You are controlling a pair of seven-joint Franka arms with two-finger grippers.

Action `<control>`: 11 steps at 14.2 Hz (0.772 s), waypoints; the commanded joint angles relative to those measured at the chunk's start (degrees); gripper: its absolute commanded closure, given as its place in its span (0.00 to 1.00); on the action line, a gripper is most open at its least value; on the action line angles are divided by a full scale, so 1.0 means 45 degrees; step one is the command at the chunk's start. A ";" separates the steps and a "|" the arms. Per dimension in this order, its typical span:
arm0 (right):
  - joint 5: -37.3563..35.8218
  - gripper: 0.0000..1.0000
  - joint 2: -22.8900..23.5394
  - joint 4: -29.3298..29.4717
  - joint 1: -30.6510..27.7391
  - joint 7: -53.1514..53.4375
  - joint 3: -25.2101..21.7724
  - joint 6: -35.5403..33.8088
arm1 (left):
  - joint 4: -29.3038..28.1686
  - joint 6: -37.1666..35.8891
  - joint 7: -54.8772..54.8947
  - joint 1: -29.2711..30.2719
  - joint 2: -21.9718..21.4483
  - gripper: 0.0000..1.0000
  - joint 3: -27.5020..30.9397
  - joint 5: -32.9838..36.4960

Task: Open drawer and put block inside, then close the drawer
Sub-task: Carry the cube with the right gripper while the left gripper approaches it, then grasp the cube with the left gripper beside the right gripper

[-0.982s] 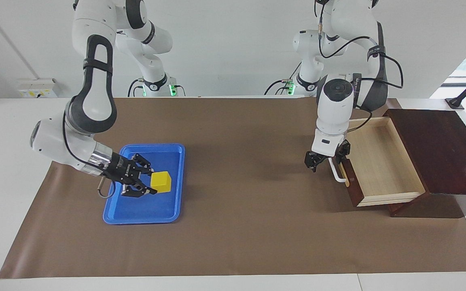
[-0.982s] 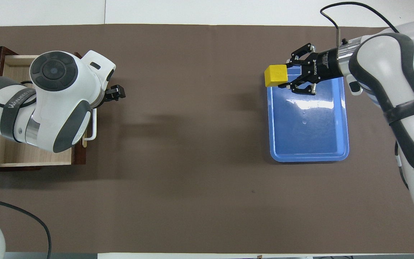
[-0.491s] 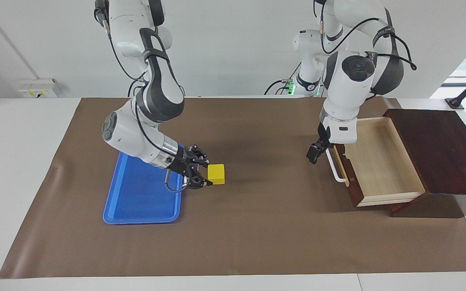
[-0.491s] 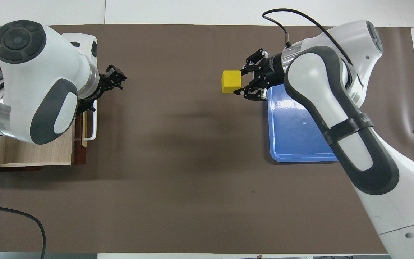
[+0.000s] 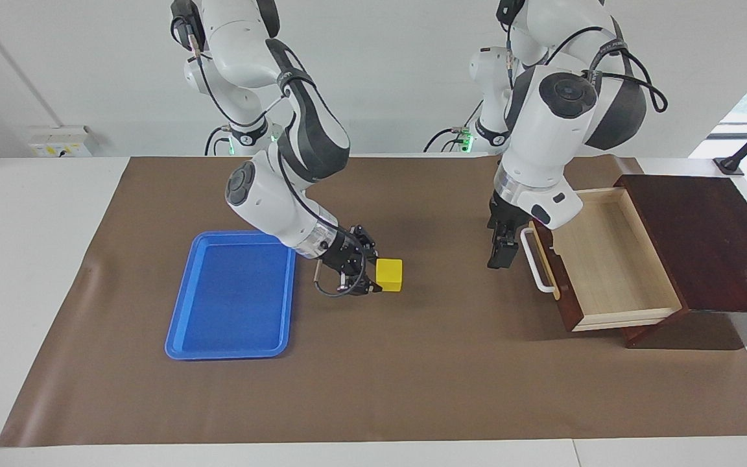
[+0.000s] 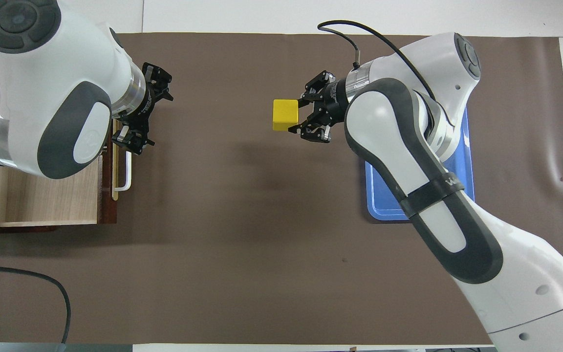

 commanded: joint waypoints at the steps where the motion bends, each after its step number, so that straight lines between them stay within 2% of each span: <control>1: -0.0453 1.00 0.0304 0.0564 0.0133 0.0692 -0.0063 0.0131 | 0.2309 -0.0876 -0.2010 -0.0941 0.1649 0.00 0.0275 -0.0201; 6: -0.0336 1.00 0.0324 0.0681 0.0444 0.0810 0.0015 0.0230 | 0.2330 -0.0368 -0.3183 -0.3149 0.2372 0.00 0.1464 -0.0240; 8: -0.0336 1.00 0.0402 0.0896 0.0563 0.0928 0.0015 0.0250 | 0.2953 -0.0233 -0.4839 -0.3327 0.3056 0.00 0.1583 -0.0260; 11: -0.0336 1.00 0.0402 0.0896 0.0563 0.0928 0.0015 0.0269 | 0.3034 0.0314 -0.5431 -0.3346 0.3195 0.00 0.1681 -0.0260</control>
